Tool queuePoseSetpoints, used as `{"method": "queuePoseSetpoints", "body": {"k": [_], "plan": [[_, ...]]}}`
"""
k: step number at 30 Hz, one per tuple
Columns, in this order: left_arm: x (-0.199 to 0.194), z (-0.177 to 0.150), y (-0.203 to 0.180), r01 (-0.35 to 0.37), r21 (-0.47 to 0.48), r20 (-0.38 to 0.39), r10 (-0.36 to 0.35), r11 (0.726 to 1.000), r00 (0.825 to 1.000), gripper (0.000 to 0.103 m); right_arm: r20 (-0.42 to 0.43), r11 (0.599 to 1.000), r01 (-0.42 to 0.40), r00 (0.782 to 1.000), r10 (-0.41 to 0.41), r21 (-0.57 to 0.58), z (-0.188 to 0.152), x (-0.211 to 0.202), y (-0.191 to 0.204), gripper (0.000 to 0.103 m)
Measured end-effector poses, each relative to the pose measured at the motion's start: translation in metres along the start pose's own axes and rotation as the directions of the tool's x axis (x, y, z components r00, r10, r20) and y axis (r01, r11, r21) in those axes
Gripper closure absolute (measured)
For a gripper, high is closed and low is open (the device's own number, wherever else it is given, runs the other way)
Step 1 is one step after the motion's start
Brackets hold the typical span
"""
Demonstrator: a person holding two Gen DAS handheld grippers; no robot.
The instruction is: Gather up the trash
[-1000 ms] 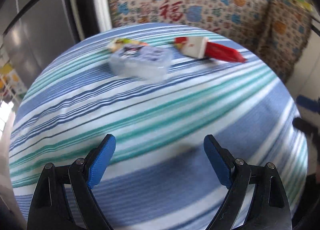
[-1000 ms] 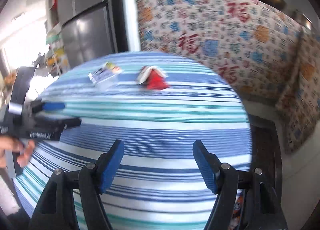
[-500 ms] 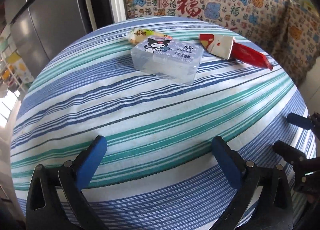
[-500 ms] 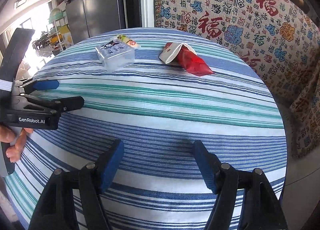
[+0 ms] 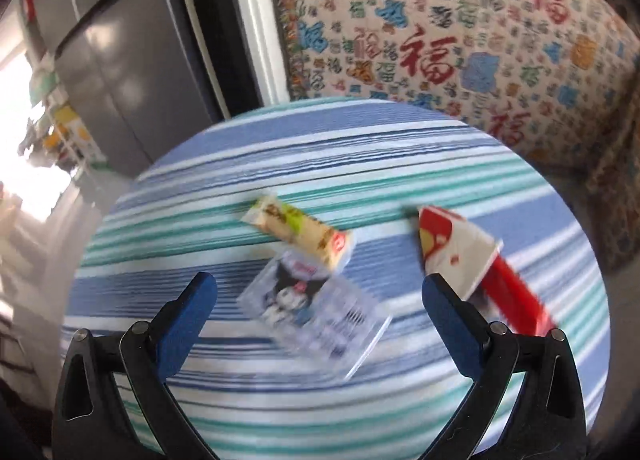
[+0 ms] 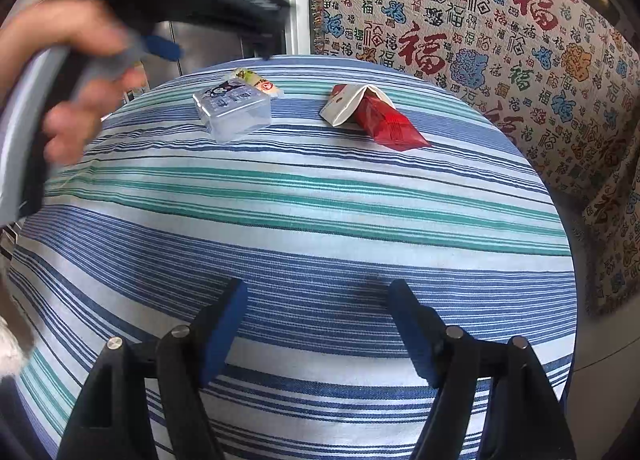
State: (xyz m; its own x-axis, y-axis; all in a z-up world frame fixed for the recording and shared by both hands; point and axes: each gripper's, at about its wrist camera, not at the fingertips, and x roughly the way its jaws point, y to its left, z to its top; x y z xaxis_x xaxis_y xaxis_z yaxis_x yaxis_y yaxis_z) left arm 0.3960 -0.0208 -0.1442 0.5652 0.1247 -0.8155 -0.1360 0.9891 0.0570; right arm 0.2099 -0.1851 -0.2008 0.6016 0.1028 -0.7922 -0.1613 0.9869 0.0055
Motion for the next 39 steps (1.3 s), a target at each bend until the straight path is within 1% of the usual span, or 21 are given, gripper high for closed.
{"method": "queuePoseSetpoints", "body": {"k": [2,4,6,7,10,12,15,17,21,23,25,26,27,29,30,31,32,33,34,37,39], "plan": [[0.023,0.001,-0.006,-0.037,-0.060,-0.056,0.034,0.998,0.998,0.001,0.000,1.000,-0.001,1.000,0.001,0.000,0.000,0.000,-0.001,0.028],[0.037,-0.007,-0.007,-0.073,-0.095,-0.088,0.064,0.993,0.994,0.003,0.000,1.000,-0.002,1.000,0.002,0.001,0.000,0.000,0.000,0.028],[0.037,-0.015,-0.006,-0.124,-0.083,-0.067,0.119,0.989,0.991,0.003,0.000,1.000,-0.002,1.000,0.002,0.001,-0.001,0.001,0.000,0.028],[0.036,-0.020,-0.002,-0.123,-0.074,-0.061,0.118,0.990,0.991,0.003,0.001,1.000,-0.003,1.000,0.003,-0.001,-0.001,0.001,0.000,0.028],[0.032,-0.036,0.016,-0.099,-0.062,-0.058,0.095,0.993,0.994,0.002,0.002,1.000,-0.005,1.000,0.005,-0.003,-0.001,0.002,0.000,0.028],[0.029,-0.043,0.031,-0.100,-0.057,-0.046,0.098,0.993,0.994,0.002,0.002,1.000,-0.003,1.000,0.003,-0.003,-0.001,0.004,0.001,0.028],[0.033,-0.046,0.046,-0.041,-0.057,-0.063,0.037,0.998,0.997,0.003,0.003,1.000,-0.002,1.000,0.002,-0.002,-0.001,0.004,0.001,0.028],[0.037,-0.045,0.045,-0.014,-0.053,-0.075,0.010,0.998,0.997,0.003,0.003,1.000,0.015,1.000,-0.016,0.011,0.000,0.004,-0.001,0.029],[0.043,-0.047,0.040,0.022,-0.034,-0.062,-0.024,0.999,0.998,0.002,0.085,0.993,0.052,0.995,-0.061,0.105,0.025,-0.007,-0.029,0.029],[0.045,-0.046,0.041,0.038,-0.032,-0.048,-0.039,0.999,0.998,0.003,0.086,0.990,0.039,0.995,-0.051,0.133,0.044,-0.007,-0.042,0.029],[0.045,-0.045,0.043,0.054,-0.012,-0.025,-0.054,0.998,0.998,0.009,0.071,0.992,0.013,0.997,-0.021,0.124,0.070,0.001,-0.050,0.029],[0.042,-0.046,0.044,0.070,0.011,-0.010,-0.069,0.998,0.998,0.016,0.053,0.994,0.013,0.998,-0.019,0.108,0.081,0.008,-0.051,0.029],[0.041,-0.046,0.044,0.080,0.029,-0.001,-0.080,0.996,0.997,0.027,0.025,0.995,0.023,0.999,-0.025,0.095,0.095,0.020,-0.053,0.029],[0.037,-0.047,0.045,0.089,0.079,0.003,-0.089,0.993,0.996,0.028,-0.011,0.995,0.016,1.000,-0.015,0.097,0.110,0.039,-0.058,0.030],[0.034,-0.049,0.047,0.095,0.092,0.002,-0.096,0.991,0.995,0.028,-0.045,0.995,-0.002,0.999,0.007,0.098,0.116,0.049,-0.060,0.034],[0.033,-0.051,0.049,0.101,0.108,0.001,-0.102,0.989,0.995,0.028,-0.099,0.995,-0.026,0.994,0.035,0.098,0.120,0.062,-0.061,0.051],[0.032,-0.052,0.051,0.105,0.120,-0.002,-0.106,0.987,0.994,0.028,-0.140,0.994,-0.041,0.989,0.054,0.097,0.120,0.071,-0.062,0.075],[0.029,-0.054,0.053,0.111,0.128,-0.006,-0.111,0.986,0.994,0.028,-0.164,0.996,-0.034,0.985,0.048,0.088,0.118,0.076,-0.061,0.075],[0.027,-0.057,0.056,0.120,0.134,-0.013,-0.119,0.984,0.993,0.028,-0.163,0.997,-0.022,0.986,0.034,0.077,0.114,0.074,-0.059,0.075],[0.013,-0.072,0.063,0.146,0.183,-0.032,-0.142,0.972,0.989,0.028,-0.158,0.996,-0.041,0.986,0.054,0.084,0.093,0.055,-0.050,0.075],[0.001,-0.087,0.065,0.167,0.236,-0.051,-0.160,0.957,0.986,0.028,-0.155,0.996,-0.033,0.987,0.045,0.081,0.074,0.037,-0.041,0.075]]}}
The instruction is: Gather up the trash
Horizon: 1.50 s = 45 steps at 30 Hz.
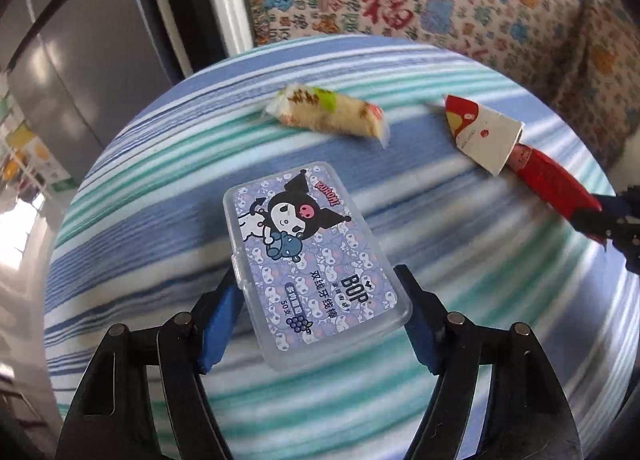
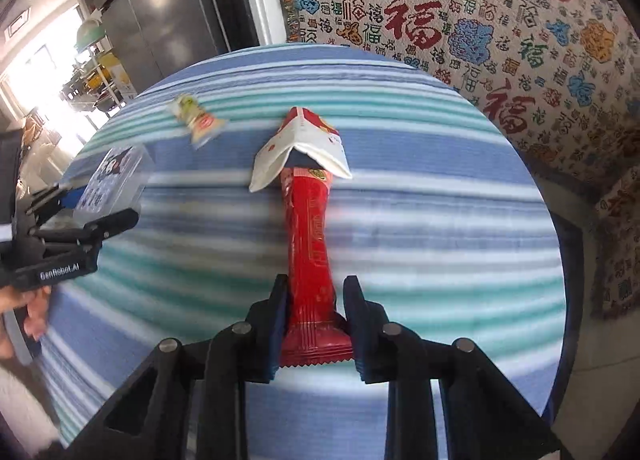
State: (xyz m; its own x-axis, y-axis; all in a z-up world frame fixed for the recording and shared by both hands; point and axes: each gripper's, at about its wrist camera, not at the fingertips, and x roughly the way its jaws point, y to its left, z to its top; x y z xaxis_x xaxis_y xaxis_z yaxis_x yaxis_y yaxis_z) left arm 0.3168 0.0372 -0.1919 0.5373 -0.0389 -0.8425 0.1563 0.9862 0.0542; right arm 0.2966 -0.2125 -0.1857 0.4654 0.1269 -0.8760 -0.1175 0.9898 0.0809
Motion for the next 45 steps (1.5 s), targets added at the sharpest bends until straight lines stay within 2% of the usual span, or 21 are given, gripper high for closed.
{"method": "queuePoseSetpoints", "body": {"k": [3,6,7,8,9,10,12,15,20,29,39,45], "plan": [[-0.016,-0.024,-0.003,0.032,0.050,-0.014,-0.031,0.998,0.999,0.028,0.026,1.000,0.030,0.999,-0.030,0.002,-0.043,-0.021,0.017,0.075],[-0.027,-0.046,0.002,0.054,0.044,-0.018,-0.054,0.998,0.998,0.027,0.074,0.998,0.060,0.995,-0.059,-0.013,-0.069,-0.029,0.031,0.072],[-0.030,-0.052,0.006,0.068,0.030,-0.005,-0.068,0.997,0.998,0.025,0.098,0.997,0.070,0.993,-0.067,-0.023,-0.074,-0.031,0.035,0.055],[-0.032,-0.056,0.009,0.077,0.017,0.005,-0.077,0.997,0.997,0.020,0.115,0.997,0.079,0.990,-0.076,-0.026,-0.078,-0.031,0.038,0.034],[-0.032,-0.060,0.013,0.077,-0.003,0.014,-0.077,0.997,0.997,0.015,0.136,0.996,0.089,0.987,-0.085,-0.023,-0.081,-0.031,0.039,0.028],[-0.032,-0.062,0.016,0.072,-0.024,0.026,-0.072,0.997,0.997,0.012,0.154,0.995,0.096,0.984,-0.092,-0.017,-0.082,-0.029,0.038,0.027],[-0.030,-0.063,0.020,0.058,-0.061,0.044,-0.056,0.996,0.997,0.006,0.163,0.996,0.091,0.983,-0.089,-0.005,-0.080,-0.024,0.032,0.026],[-0.028,-0.063,0.023,0.004,-0.093,0.045,0.000,0.996,0.999,0.004,0.155,0.995,0.096,0.983,-0.097,0.015,-0.077,-0.021,0.026,0.025],[-0.028,-0.067,0.034,-0.023,-0.128,0.019,0.025,0.991,0.999,0.002,0.156,0.996,0.094,0.983,-0.094,0.009,-0.079,-0.020,0.024,0.024],[-0.028,-0.071,0.044,-0.018,-0.129,0.053,0.025,0.992,0.998,0.000,0.158,0.996,0.090,0.983,-0.088,-0.003,-0.083,-0.020,0.027,0.023],[-0.029,-0.074,0.058,-0.020,-0.125,0.051,0.027,0.992,0.998,0.000,0.159,0.996,0.085,0.984,-0.082,-0.012,-0.084,-0.018,0.029,0.023],[-0.030,-0.075,0.057,-0.030,-0.134,0.048,0.037,0.990,0.998,0.000,0.130,0.997,0.076,0.989,-0.072,-0.026,-0.082,-0.017,0.029,0.022]]}}
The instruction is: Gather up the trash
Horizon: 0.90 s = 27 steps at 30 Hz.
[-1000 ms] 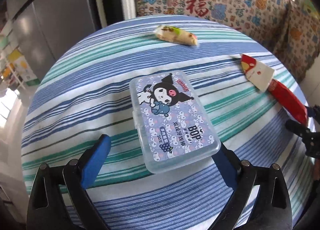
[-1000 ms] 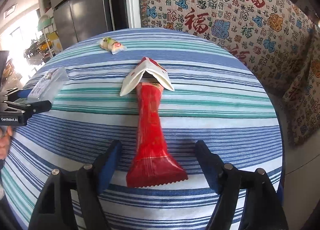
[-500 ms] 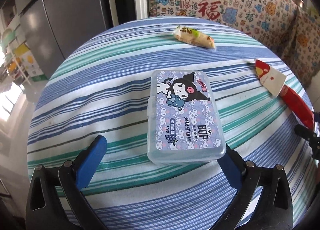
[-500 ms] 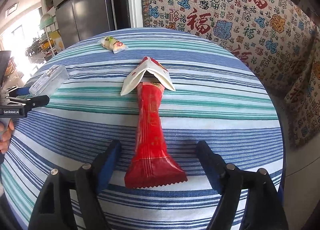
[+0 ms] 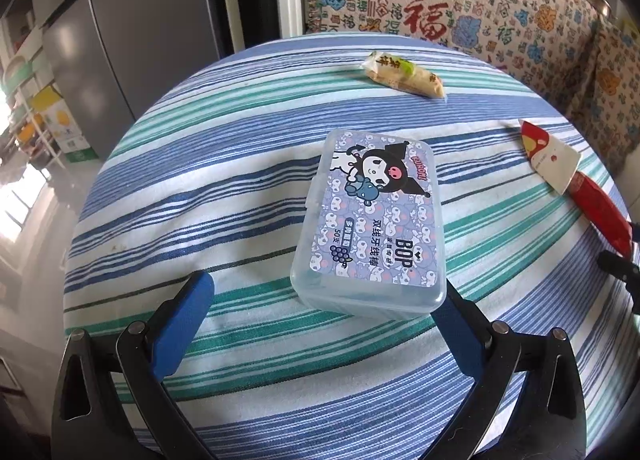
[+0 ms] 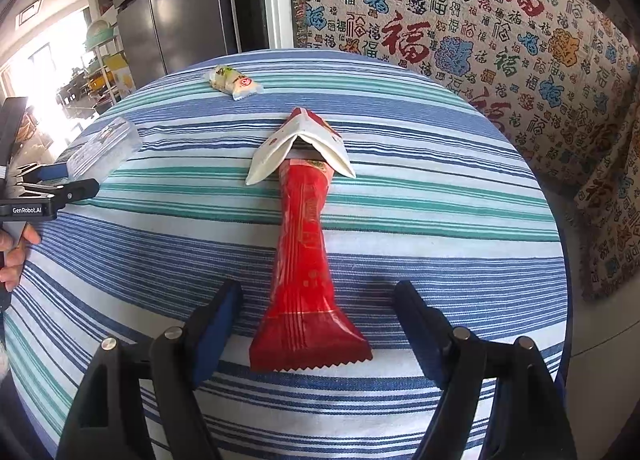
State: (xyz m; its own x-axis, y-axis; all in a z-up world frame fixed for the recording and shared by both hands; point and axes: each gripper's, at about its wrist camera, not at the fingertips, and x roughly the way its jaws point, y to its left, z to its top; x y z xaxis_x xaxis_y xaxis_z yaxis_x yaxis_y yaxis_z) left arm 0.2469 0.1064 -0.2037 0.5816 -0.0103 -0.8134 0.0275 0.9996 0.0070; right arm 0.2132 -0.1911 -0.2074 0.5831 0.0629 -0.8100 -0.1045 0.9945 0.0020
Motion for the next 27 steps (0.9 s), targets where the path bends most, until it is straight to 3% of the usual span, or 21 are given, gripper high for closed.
{"method": "queuePoseSetpoints", "body": {"k": [4,7,13,15,16,17,24,25,26,27], "plan": [[0.000,0.000,0.000,0.000,-0.001,0.001,0.000,1.000,1.000,0.000,-0.006,1.000,0.006,1.000,-0.006,0.004,0.000,0.001,0.002,0.021],[0.000,-0.001,0.000,-0.001,-0.001,0.001,0.001,1.000,1.000,0.000,-0.055,1.000,-0.022,0.998,0.021,-0.019,0.007,0.001,0.005,0.022],[0.000,0.001,0.000,-0.004,-0.006,0.000,0.004,1.000,1.000,0.000,-0.029,0.999,-0.036,0.999,0.036,-0.019,0.040,-0.015,0.003,0.023],[0.000,0.001,0.000,-0.005,-0.007,0.001,0.005,1.000,1.000,0.000,-0.075,0.999,-0.028,0.997,0.025,-0.035,0.045,-0.007,0.004,0.038],[0.000,0.001,0.000,-0.005,-0.007,0.001,0.005,1.000,1.000,0.000,-0.106,0.999,-0.027,0.994,0.023,-0.036,0.044,-0.001,0.004,0.069],[0.000,0.001,0.000,-0.005,-0.007,0.001,0.005,1.000,1.000,0.000,-0.126,0.999,-0.023,0.992,0.019,-0.031,0.042,0.003,0.002,0.086],[-0.001,0.001,-0.001,-0.001,-0.005,-0.009,0.001,1.000,1.000,0.000,-0.096,1.000,-0.027,0.995,0.027,-0.002,0.009,-0.018,0.009,0.081],[-0.001,0.001,-0.001,-0.002,-0.007,-0.014,0.002,1.000,1.000,0.000,-0.085,0.999,-0.030,0.996,0.031,0.011,0.007,-0.020,0.009,0.062],[-0.002,0.000,-0.002,-0.003,-0.009,-0.018,0.003,1.000,1.000,0.000,-0.072,0.999,-0.031,0.997,0.033,0.019,0.007,-0.019,0.008,0.035],[-0.002,0.000,-0.003,-0.002,-0.008,-0.025,0.002,1.000,1.000,0.000,-0.050,1.000,-0.023,0.998,0.024,0.019,0.006,-0.019,0.007,0.028]]}}
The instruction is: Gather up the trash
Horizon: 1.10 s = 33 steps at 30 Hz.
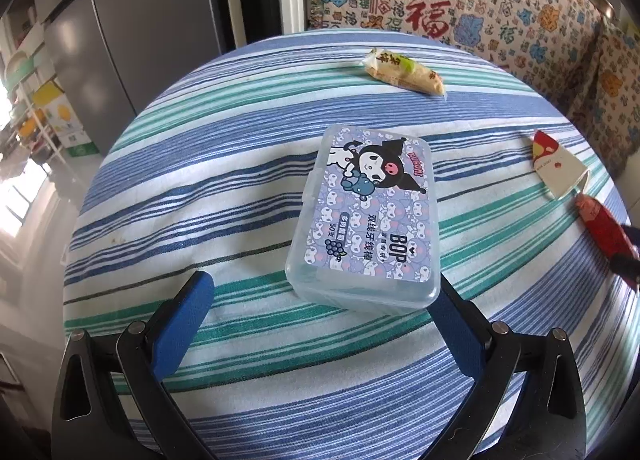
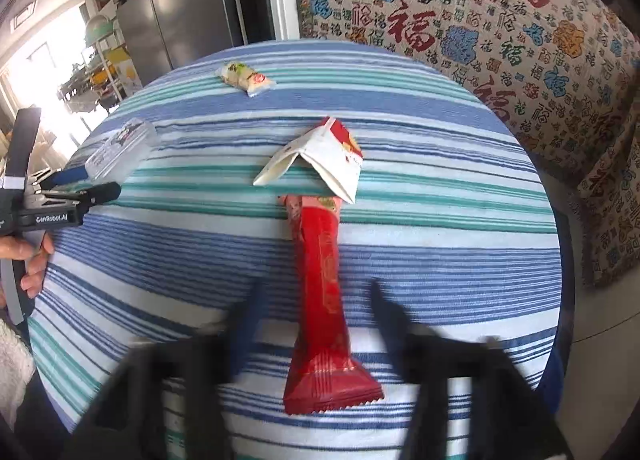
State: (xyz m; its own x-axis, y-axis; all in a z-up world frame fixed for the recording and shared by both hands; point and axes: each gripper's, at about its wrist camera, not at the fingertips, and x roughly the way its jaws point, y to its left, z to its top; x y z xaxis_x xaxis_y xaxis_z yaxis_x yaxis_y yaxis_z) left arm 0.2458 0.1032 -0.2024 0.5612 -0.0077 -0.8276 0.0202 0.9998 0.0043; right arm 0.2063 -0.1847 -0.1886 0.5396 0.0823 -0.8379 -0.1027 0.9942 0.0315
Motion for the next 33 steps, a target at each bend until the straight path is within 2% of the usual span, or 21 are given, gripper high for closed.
{"method": "queuePoseSetpoints", "body": {"k": [3,5,6,13,14,15,16,17,20,23,24,27,28,33], "plan": [[0.000,0.003,-0.003,0.019,0.006,-0.026,-0.019,1.000,0.999,0.000,-0.022,1.000,0.010,1.000,-0.011,-0.020,0.003,0.011,0.001,0.027],[-0.004,0.007,-0.003,0.070,-0.020,0.001,-0.070,0.997,0.998,0.001,-0.047,1.000,-0.013,0.999,0.011,-0.024,0.004,0.021,0.003,0.027],[-0.004,0.010,-0.003,0.084,-0.026,0.011,-0.084,0.996,0.996,0.001,-0.037,0.999,0.005,0.999,-0.007,-0.039,0.005,0.022,0.005,0.027],[0.016,0.026,-0.018,0.000,0.034,-0.004,0.000,0.999,1.000,0.003,-0.084,1.000,-0.030,0.996,0.030,-0.009,0.034,0.028,0.001,0.030],[0.015,0.027,-0.019,0.005,0.039,0.001,-0.005,0.999,1.000,0.008,-0.096,0.999,-0.037,0.995,0.036,-0.016,0.036,0.028,0.001,0.050],[0.014,0.027,-0.021,0.014,0.045,0.007,-0.014,0.999,1.000,0.021,-0.104,0.999,-0.039,0.994,0.036,-0.026,0.037,0.028,0.001,0.070],[0.011,0.028,-0.021,0.027,0.048,0.015,-0.028,0.998,0.999,0.031,-0.111,0.999,-0.030,0.993,0.027,-0.026,0.036,0.028,0.000,0.077],[0.009,0.029,-0.021,0.037,0.048,0.024,-0.038,0.998,0.999,0.040,-0.100,1.000,-0.019,0.995,0.018,-0.016,0.035,0.024,-0.001,0.077],[0.000,0.029,-0.015,0.036,0.031,0.053,-0.037,0.999,0.998,0.040,-0.056,0.999,-0.041,0.998,0.040,-0.010,0.029,0.005,0.001,0.077],[-0.015,0.029,-0.005,0.064,0.003,0.088,-0.064,0.998,0.994,0.041,0.012,0.990,-0.139,0.990,0.139,0.013,0.024,-0.019,0.006,0.077],[-0.021,0.027,-0.002,0.081,-0.009,0.100,-0.079,0.997,0.992,0.041,0.038,0.990,-0.143,0.989,0.142,0.014,0.023,-0.025,0.008,0.077],[-0.033,0.025,0.000,0.152,-0.032,0.127,-0.147,0.988,0.981,0.041,0.077,0.998,-0.065,0.995,0.064,0.001,0.022,-0.033,0.008,0.077],[-0.037,0.023,-0.003,0.177,-0.026,0.137,-0.172,0.984,0.976,0.041,0.085,0.997,-0.067,0.994,0.065,0.021,0.021,-0.035,0.003,0.077],[-0.052,0.019,-0.035,0.185,0.056,0.174,-0.192,0.981,0.966,0.041,0.124,0.995,-0.071,0.990,0.062,0.074,0.017,-0.045,-0.019,0.077]]}}
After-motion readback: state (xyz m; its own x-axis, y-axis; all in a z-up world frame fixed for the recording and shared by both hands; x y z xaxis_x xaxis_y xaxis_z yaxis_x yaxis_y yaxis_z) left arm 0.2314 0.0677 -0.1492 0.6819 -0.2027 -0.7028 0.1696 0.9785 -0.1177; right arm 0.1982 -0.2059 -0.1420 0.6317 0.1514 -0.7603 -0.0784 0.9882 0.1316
